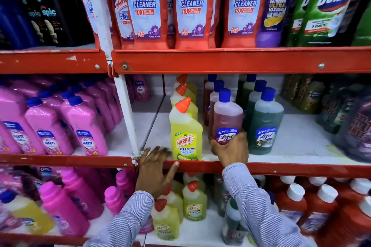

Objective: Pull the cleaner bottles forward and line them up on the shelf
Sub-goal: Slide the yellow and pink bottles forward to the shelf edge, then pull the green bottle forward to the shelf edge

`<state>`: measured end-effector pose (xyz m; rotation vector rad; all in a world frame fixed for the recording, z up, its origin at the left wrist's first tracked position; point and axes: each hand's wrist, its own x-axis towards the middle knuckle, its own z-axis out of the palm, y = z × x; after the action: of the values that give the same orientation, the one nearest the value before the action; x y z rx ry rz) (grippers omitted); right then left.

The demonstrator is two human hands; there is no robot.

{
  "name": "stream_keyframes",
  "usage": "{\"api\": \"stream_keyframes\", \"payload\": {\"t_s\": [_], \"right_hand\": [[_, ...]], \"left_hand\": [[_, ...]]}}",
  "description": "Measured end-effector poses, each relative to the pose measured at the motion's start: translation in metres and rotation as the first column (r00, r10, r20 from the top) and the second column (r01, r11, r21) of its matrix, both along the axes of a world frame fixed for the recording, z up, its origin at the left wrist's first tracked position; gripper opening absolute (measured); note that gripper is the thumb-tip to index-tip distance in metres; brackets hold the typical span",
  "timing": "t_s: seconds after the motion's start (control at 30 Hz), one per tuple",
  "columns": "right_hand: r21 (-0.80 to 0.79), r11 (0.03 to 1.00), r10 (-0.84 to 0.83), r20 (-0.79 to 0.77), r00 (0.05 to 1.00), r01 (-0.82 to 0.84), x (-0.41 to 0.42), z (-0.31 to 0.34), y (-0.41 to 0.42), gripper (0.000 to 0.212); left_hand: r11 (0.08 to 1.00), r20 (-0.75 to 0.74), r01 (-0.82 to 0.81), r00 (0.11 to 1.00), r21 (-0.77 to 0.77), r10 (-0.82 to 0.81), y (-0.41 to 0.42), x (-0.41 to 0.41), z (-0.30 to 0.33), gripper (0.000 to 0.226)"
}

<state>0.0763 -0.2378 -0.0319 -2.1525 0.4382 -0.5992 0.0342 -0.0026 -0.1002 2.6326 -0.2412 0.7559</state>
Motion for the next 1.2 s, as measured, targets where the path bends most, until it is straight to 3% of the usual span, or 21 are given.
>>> {"api": "stream_keyframes", "payload": {"t_s": [0.17,0.43,0.53,0.63,0.73,0.83,0.93,1.2], "right_hand": [[-0.013,1.0,0.02,0.053,0.998,-0.019,-0.022,-0.006,-0.002,0.084],[0.072,0.987,0.136,0.11,0.985,-0.144,-0.035,-0.01,-0.012,0.097],[0.147,0.979,0.103,0.26,0.96,-0.144,-0.048,-0.016,-0.028,0.077],[0.203,0.979,-0.074,0.416,0.906,-0.013,-0.051,-0.015,-0.051,0.053],[0.173,0.974,-0.199,0.329,0.923,0.148,-0.028,-0.011,-0.074,0.069],[0.131,0.986,-0.118,0.129,0.985,0.101,-0.006,-0.004,-0.087,0.092],[0.098,0.993,-0.065,0.055,0.996,0.059,0.001,0.001,-0.094,0.092],[-0.014,0.994,-0.105,0.071,0.992,0.106,-0.018,-0.004,-0.098,0.085]], "left_hand": [[1.0,-0.008,-0.031,0.999,-0.004,0.031,-0.005,-0.003,0.003,0.05],[0.999,-0.029,-0.049,0.998,0.01,0.05,-0.006,-0.004,0.002,0.053],[0.998,-0.021,-0.054,0.998,0.017,0.054,-0.005,-0.003,0.0,0.053],[0.998,-0.019,-0.062,0.998,0.012,0.062,-0.007,-0.003,0.0,0.054],[0.997,-0.016,-0.071,0.997,0.01,0.071,-0.009,-0.003,0.001,0.055],[0.997,-0.022,-0.076,0.997,0.021,0.077,-0.01,-0.003,0.001,0.054],[0.996,-0.033,-0.082,0.996,0.034,0.083,-0.01,-0.002,0.002,0.054],[0.994,0.0,-0.076,0.997,0.076,0.076,-0.012,-0.003,0.007,0.047]]}}
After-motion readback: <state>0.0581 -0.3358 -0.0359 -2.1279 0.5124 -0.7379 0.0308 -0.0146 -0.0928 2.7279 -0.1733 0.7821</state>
